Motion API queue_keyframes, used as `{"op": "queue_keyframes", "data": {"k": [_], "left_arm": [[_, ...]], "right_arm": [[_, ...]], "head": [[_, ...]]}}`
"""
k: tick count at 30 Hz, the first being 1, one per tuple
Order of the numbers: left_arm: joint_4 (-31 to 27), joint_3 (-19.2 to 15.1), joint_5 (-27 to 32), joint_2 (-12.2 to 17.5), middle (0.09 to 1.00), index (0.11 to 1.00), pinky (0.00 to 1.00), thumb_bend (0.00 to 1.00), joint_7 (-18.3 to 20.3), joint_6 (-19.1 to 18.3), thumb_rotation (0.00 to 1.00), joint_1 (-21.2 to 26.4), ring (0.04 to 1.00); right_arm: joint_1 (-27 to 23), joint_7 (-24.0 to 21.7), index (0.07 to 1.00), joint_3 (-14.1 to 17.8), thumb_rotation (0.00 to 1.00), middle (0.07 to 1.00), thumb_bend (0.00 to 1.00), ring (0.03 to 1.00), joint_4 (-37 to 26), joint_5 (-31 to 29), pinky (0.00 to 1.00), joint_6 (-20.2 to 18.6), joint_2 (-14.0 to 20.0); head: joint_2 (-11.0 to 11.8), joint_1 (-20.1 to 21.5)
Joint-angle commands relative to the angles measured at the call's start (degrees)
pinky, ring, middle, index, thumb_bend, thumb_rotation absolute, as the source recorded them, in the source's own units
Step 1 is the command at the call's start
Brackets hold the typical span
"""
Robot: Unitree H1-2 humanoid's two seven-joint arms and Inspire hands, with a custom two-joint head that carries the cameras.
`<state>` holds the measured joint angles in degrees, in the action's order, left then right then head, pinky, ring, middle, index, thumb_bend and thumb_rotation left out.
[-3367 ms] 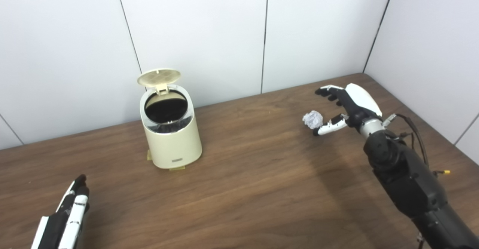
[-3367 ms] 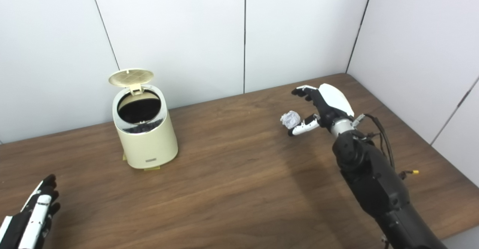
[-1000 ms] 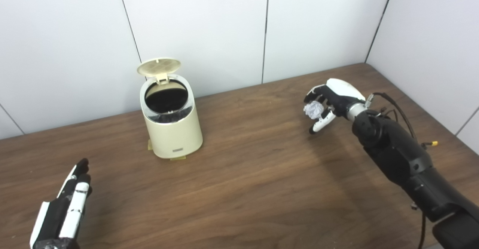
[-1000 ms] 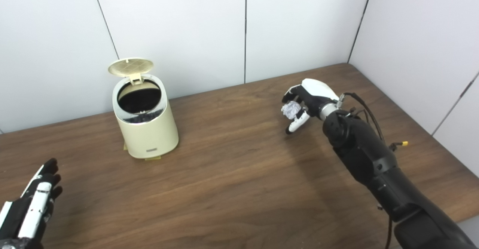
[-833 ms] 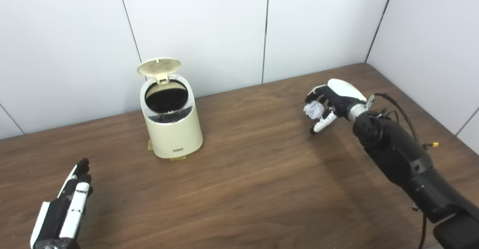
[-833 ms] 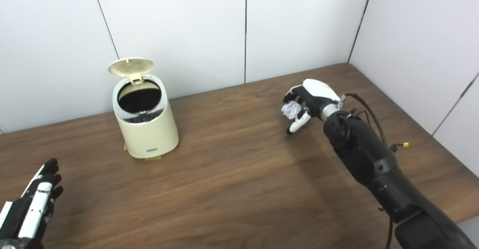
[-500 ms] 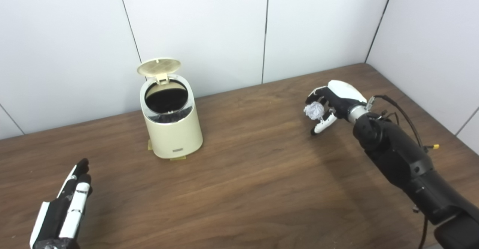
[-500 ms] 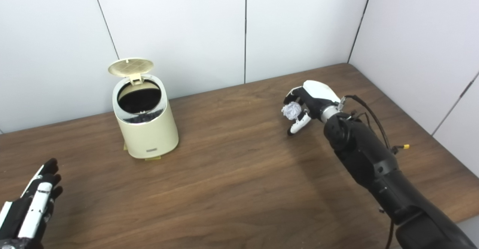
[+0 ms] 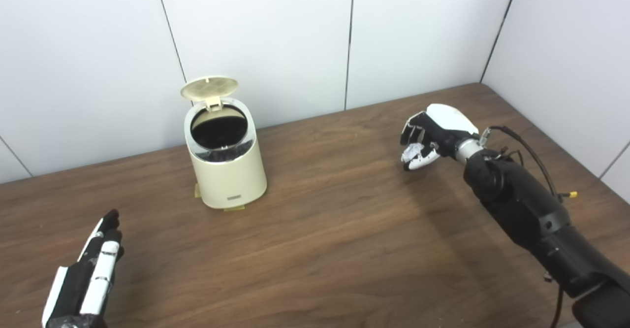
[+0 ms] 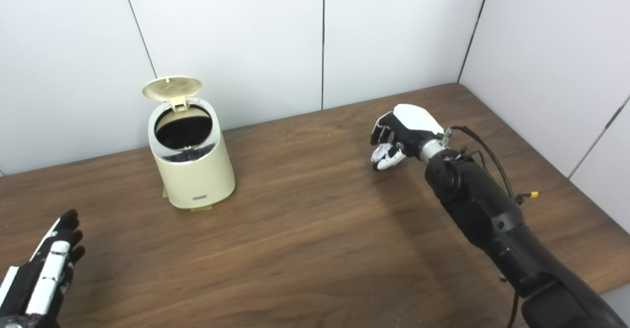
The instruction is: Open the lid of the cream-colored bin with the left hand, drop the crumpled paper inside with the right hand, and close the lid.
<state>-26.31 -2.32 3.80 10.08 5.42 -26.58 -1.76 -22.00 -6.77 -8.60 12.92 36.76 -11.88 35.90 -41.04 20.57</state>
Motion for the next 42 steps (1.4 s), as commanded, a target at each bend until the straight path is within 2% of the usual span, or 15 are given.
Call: {"op": "queue_keyframes", "data": {"k": [1, 8, 15, 23, 27, 29, 32, 34, 39, 41, 42], "left_arm": [[-1.64, -0.09, -0.35, 0.45, 1.000, 1.000, 1.00, 0.48, 0.05, 1.77, 0.83, 0.96, 1.000], [-1.15, -0.17, 0.14, 0.33, 1.000, 1.000, 1.00, 0.47, 0.30, 2.52, 0.85, 1.13, 1.000], [-0.12, -0.28, 0.14, 0.22, 1.000, 1.000, 1.00, 0.46, 0.27, 3.71, 0.88, 1.33, 1.000], [1.19, 0.22, -0.37, 0.37, 1.000, 0.994, 1.00, 0.48, 0.49, 4.84, 0.87, 1.55, 1.000], [1.32, 0.47, -0.68, -0.03, 1.000, 0.994, 1.00, 0.47, 0.11, 4.12, 0.85, 1.65, 1.000], [1.43, 0.66, -1.04, -0.15, 1.000, 0.993, 1.00, 0.48, -0.07, 4.17, 0.85, 1.52, 1.000], [1.53, 0.83, -1.26, -0.48, 1.000, 0.989, 1.00, 0.49, -0.36, 4.07, 0.85, 1.21, 1.000], [1.68, 1.01, -1.51, -0.69, 1.000, 0.987, 1.00, 0.50, -0.49, 4.20, 0.85, 1.02, 1.000], [3.04, 1.27, -2.15, -1.77, 1.000, 0.978, 1.00, 0.50, -0.74, 5.73, 0.84, 0.73, 1.000], [3.43, 1.50, -2.74, -2.15, 1.000, 0.978, 1.00, 0.51, -0.87, 6.10, 0.83, 0.58, 1.000], [3.60, 1.65, -3.13, -2.36, 0.998, 0.973, 1.00, 0.53, -1.00, 6.22, 0.83, 0.47, 1.000]], "right_arm": [[-1.69, 2.11, 0.505, 0.75, 0.00, 0.498, 0.52, 0.391, -0.99, 0.74, 0.47, 0.92, 1.07], [-1.71, 2.11, 0.509, 0.75, 0.00, 0.500, 0.52, 0.388, -0.42, 0.92, 0.44, 1.73, 1.13], [-1.62, 2.85, 0.501, 1.42, 0.00, 0.507, 0.52, 0.391, -0.81, 0.68, 0.47, 1.88, 0.63], [-0.83, 4.53, 0.488, 3.11, 0.00, 0.513, 0.52, 0.402, -9.81, 1.79, 0.47, 0.88, -1.27], [-0.94, 5.01, 0.491, 3.30, 0.00, 0.517, 0.52, 0.395, -14.91, 2.80, 0.49, 1.34, -2.51], [-1.21, 4.60, 0.493, 3.51, 0.00, 0.516, 0.52, 0.396, -17.64, 2.94, 0.50, 0.69, -3.51], [-1.71, 4.41, 0.489, 3.83, 0.00, 0.521, 0.52, 0.398, -21.62, 3.34, 0.47, -0.74, -5.67], [-2.42, 4.82, 0.476, 3.70, 0.00, 0.509, 0.52, 0.426, -23.51, 4.05, 0.47, -0.68, -7.28], [-5.36, 7.73, 0.498, 2.43, 0.00, 0.514, 0.52, 0.379, -23.38, 4.04, 0.44, 4.94, -10.85], [-6.45, 8.29, 0.500, 1.64, 0.00, 0.518, 0.51, 0.379, -23.21, 4.49, 0.46, 5.87, -12.57], [-7.10, 8.44, 0.492, 1.04, 0.00, 0.519, 0.51, 0.384, -23.21, 4.92, 0.41, 6.10, -13.60]], "head": [[-0.07, 0.00], [-0.20, -0.25], [0.15, -0.42], [0.69, -2.02], [1.11, -3.40], [1.29, -3.89], [1.72, -5.37], [2.08, -6.60], [2.91, -9.78], [3.19, -10.74], [3.39, -11.03]]}}
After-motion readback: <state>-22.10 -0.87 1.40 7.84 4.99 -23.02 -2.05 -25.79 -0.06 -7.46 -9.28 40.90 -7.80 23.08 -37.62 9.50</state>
